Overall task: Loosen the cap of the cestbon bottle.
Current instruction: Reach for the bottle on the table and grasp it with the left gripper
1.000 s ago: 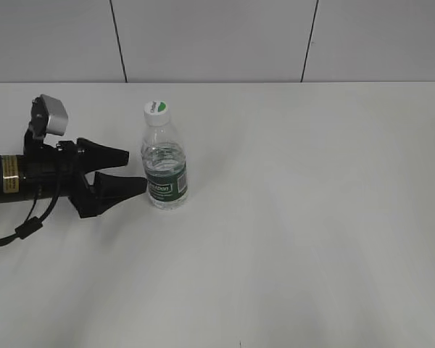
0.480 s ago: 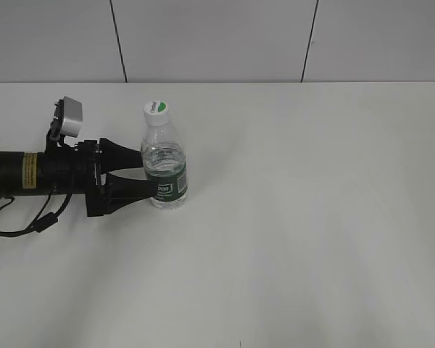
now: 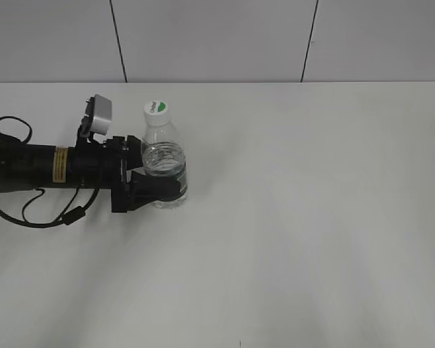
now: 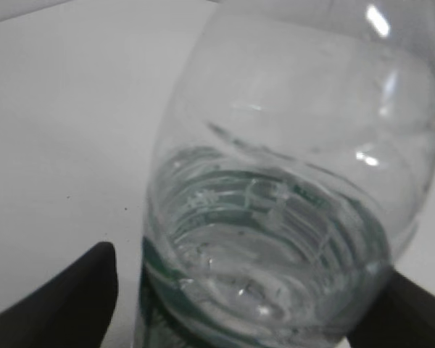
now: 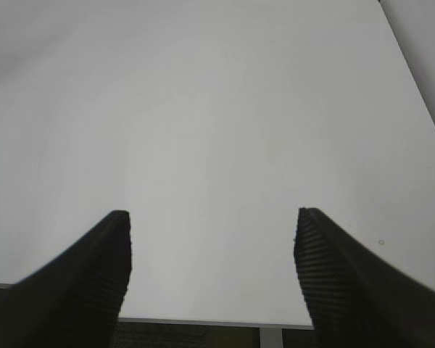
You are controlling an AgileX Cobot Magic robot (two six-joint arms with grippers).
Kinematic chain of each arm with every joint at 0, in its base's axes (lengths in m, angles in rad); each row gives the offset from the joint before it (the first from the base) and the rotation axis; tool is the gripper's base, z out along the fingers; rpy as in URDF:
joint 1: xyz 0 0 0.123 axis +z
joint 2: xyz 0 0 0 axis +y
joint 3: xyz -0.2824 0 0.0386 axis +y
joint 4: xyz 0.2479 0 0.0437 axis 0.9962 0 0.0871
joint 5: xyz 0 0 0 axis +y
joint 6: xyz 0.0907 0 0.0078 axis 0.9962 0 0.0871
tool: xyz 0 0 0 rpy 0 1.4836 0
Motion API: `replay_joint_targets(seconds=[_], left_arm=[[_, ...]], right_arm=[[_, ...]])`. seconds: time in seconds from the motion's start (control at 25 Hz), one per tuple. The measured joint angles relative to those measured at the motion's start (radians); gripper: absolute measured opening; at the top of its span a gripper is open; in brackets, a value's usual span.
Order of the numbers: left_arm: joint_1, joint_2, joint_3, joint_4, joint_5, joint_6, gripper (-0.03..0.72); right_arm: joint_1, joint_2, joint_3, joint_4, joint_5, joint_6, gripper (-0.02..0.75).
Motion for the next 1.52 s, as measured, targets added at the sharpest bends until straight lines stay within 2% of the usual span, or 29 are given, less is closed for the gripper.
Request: replay_joint_targets(seconds=[0.24,0.84,1.36,1.52], left_arm=[[-0.031,0.019,-0.017,0.003,0.000,-0.003,0.554],[-0.032,0.019,-0.017,0.002,0.000,-0.003,0.550],[-0.038,0.019,-0.019,-0.023,0.006,-0.003,0.426],[-0.038,0.019,-0.019,-0.019,0.006,-0.003,0.426]], right_arm=[[0.000,0.000,0.000,0.000,0.000,0.002,0.536],[0.000,0.000,0.000,0.001,0.000,0.003,0.536],[0.000,0.000,0.000,0.001,0.000,0.003,0.536],[0.000,0.000,0.000,0.001,0.000,0.003,0.536]])
